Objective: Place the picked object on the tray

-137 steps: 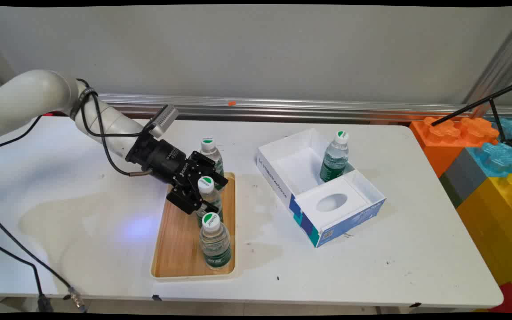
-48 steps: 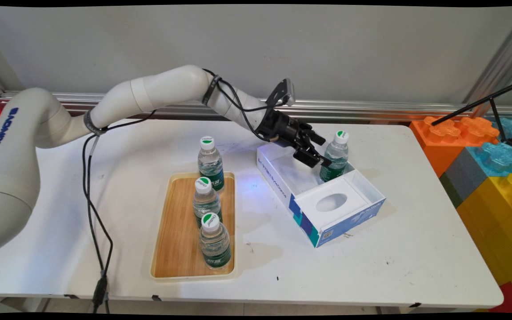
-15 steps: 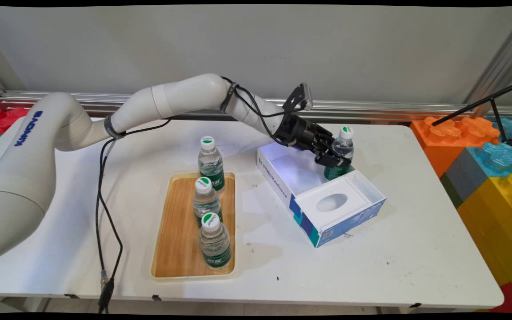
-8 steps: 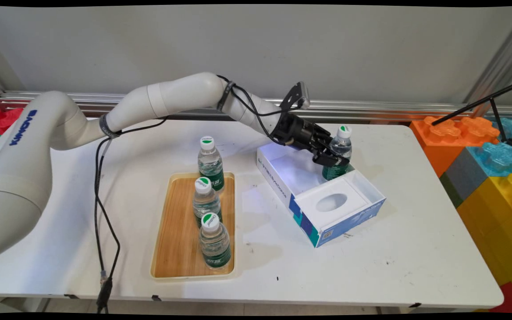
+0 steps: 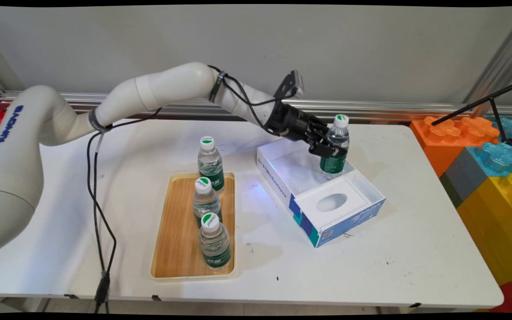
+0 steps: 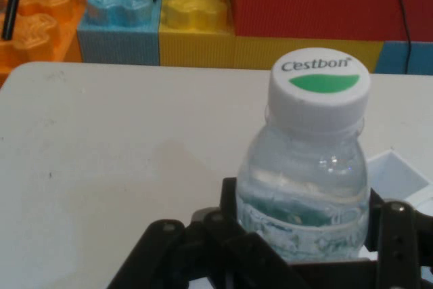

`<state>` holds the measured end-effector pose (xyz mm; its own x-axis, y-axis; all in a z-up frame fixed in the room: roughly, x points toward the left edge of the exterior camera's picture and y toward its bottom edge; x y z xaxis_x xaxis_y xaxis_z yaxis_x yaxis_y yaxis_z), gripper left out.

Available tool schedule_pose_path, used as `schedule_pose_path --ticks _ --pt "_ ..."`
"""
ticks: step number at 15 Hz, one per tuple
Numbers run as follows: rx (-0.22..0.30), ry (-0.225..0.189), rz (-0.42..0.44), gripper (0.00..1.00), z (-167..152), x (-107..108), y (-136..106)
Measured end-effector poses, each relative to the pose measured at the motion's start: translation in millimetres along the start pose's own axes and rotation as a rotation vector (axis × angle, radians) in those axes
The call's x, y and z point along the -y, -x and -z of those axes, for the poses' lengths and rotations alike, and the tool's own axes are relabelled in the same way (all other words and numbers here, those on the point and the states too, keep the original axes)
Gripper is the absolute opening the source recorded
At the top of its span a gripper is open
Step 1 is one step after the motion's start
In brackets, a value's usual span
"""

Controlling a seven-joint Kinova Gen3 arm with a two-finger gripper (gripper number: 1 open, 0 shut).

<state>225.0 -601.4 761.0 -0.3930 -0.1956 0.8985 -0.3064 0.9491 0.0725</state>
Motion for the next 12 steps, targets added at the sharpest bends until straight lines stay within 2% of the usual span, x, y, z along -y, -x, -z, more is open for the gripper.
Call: schedule_pose_path --ticks 12 --pt "-0.01 -0.063 -0.002 0.0 75 9 -13"
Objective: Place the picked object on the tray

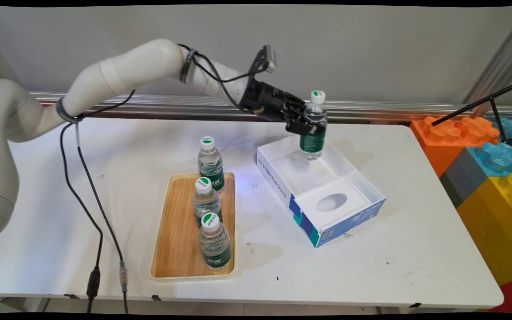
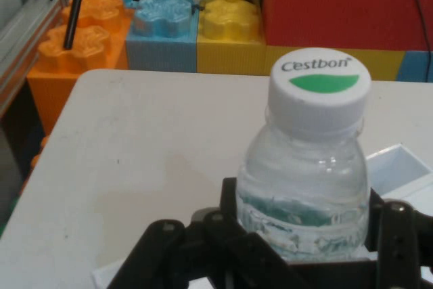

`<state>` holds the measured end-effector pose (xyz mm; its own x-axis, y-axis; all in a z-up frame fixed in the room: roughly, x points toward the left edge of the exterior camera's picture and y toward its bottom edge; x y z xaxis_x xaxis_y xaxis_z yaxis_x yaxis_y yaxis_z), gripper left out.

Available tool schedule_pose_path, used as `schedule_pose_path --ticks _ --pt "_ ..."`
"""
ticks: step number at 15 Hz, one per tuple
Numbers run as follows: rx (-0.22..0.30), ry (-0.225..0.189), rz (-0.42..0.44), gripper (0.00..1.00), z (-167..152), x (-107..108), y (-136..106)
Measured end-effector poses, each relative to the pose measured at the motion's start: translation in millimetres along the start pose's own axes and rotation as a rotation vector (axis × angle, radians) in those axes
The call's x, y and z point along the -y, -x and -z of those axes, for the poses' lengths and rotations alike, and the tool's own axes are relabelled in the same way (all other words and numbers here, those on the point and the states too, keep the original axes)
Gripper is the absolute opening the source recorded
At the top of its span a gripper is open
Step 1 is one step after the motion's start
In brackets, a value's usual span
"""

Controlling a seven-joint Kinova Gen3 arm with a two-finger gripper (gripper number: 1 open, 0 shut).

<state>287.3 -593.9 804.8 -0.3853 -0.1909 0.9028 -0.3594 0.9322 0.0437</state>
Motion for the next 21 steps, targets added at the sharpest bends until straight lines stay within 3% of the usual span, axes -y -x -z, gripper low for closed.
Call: schedule_pose_path --ticks 12,21 --pt "0.007 -0.046 -0.01 0.0 72 9 -6" --pt "0.053 -0.077 -0.02 0.0 125 14 9"
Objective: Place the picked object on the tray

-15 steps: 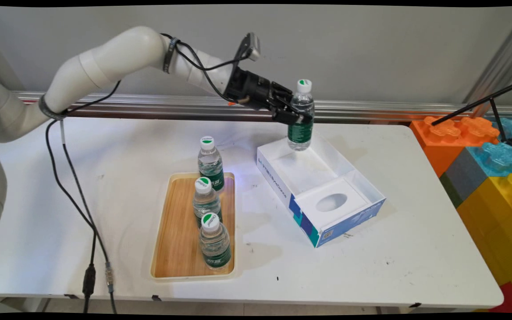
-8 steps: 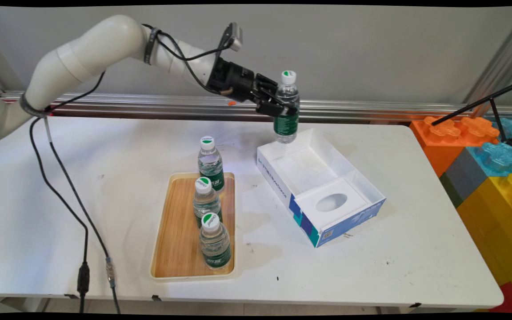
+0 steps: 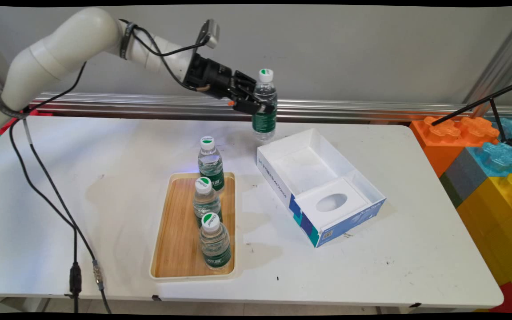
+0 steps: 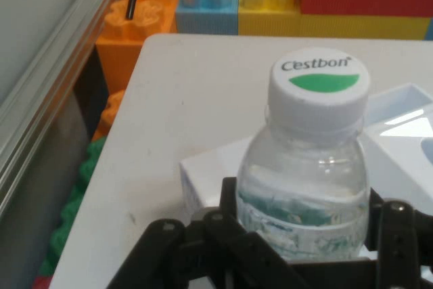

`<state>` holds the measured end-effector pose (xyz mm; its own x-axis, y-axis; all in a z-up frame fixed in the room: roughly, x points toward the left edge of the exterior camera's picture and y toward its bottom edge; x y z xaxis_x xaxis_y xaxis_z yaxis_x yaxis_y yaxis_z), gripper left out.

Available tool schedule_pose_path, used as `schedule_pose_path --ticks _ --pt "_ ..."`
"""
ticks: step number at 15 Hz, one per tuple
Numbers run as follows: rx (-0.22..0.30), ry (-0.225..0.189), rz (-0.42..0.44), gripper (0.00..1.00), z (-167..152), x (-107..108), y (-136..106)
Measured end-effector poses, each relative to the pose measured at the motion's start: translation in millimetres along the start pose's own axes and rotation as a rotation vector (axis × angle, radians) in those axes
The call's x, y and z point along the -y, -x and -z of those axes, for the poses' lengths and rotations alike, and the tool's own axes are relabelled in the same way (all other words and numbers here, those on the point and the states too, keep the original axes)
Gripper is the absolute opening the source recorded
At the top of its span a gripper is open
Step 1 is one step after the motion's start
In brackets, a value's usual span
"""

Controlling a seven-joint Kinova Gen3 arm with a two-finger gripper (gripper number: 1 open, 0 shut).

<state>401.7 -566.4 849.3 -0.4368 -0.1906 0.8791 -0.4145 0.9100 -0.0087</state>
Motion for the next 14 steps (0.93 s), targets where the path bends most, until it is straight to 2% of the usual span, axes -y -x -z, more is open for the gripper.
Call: schedule_pose_path --ticks 14 --pt "0.109 -0.014 0.006 0.0 68 -1 52"
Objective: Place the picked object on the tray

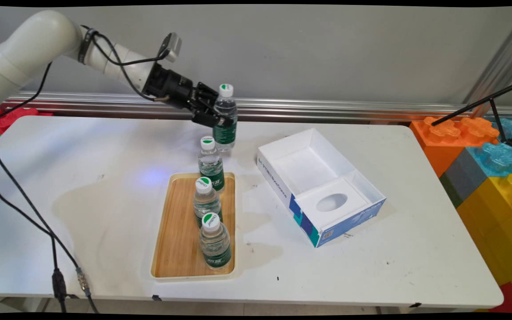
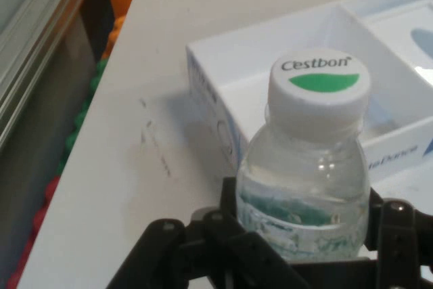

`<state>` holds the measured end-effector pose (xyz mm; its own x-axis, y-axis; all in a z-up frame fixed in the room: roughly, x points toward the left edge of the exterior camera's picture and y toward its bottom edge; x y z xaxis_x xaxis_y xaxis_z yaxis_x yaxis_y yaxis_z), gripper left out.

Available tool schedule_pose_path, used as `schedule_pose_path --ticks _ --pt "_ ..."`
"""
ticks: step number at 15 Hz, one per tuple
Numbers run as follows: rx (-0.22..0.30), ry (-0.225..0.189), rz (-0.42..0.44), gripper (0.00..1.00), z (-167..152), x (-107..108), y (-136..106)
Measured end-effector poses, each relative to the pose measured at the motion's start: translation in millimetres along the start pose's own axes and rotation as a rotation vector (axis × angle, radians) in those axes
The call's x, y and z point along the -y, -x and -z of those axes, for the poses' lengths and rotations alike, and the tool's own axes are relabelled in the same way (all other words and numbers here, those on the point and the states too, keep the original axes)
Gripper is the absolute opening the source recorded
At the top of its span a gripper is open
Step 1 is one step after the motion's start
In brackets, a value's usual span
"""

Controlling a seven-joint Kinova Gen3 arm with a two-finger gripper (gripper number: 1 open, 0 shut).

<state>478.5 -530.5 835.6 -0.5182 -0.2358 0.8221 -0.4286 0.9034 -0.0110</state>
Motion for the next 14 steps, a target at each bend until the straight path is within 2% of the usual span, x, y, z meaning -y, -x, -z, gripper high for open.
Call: schedule_pose_path --ticks 5,14 --pt "0.032 -0.015 0.004 0.0 18 -1 16" --pt "0.062 -0.021 0.009 0.0 41 -13 28"
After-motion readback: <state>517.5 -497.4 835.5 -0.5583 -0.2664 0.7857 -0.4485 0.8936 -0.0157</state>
